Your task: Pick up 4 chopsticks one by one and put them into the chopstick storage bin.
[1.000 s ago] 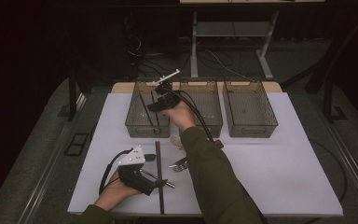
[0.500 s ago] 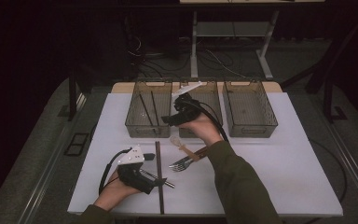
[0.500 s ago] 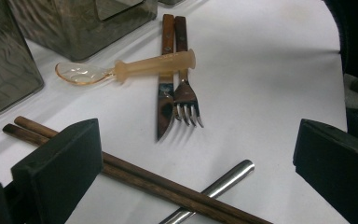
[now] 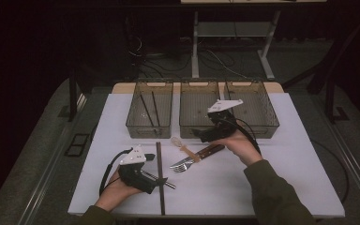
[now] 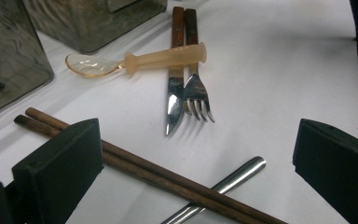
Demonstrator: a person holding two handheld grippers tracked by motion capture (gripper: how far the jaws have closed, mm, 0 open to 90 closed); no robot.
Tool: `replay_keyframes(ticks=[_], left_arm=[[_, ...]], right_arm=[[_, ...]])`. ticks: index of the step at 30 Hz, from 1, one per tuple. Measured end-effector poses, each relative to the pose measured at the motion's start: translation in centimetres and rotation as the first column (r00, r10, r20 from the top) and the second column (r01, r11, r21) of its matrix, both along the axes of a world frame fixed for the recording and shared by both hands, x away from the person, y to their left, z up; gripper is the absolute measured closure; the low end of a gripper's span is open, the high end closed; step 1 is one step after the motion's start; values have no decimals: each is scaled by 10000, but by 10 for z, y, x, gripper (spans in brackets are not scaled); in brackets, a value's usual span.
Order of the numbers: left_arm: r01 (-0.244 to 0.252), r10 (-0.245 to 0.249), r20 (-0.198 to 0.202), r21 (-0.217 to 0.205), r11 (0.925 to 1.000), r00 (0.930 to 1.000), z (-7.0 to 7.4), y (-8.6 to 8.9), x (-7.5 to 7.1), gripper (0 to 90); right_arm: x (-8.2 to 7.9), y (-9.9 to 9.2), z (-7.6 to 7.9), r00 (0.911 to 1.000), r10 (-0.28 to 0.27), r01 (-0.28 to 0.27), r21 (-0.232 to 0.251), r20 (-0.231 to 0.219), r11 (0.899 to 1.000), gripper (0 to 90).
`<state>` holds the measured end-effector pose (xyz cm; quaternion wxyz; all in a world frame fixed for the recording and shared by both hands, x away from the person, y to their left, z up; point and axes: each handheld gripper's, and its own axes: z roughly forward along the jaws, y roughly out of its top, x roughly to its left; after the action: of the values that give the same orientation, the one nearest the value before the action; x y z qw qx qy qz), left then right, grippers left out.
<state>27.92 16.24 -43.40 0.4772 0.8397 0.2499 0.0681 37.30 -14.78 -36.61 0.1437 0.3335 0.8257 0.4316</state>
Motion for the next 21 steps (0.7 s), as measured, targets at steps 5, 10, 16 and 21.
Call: replay_keyframes(ticks=[5, 10, 16, 21], left_arm=[[-240, 241, -124, 58, 9997, 9996, -1, 1, 3, 6], [-406, 408, -101, 156, 9991, 9991, -2, 1, 5, 9], [-643, 644, -69, 86, 9979, 9979, -2, 2, 5, 11], [-699, 699, -39, -2, 9976, 9975, -1, 3, 4, 19]], right_arm=[[-11, -35, -11, 9997, -16, 21, 197, -235, 9998, 110], [-26, -65, -20, 9992, -151, 173, 589, -383, 9981, 111], [-49, -93, -31, 9988, -443, 456, 715, -192, 9964, 111], [-65, -108, -42, 9970, -776, 774, 632, 14, 9950, 111]])
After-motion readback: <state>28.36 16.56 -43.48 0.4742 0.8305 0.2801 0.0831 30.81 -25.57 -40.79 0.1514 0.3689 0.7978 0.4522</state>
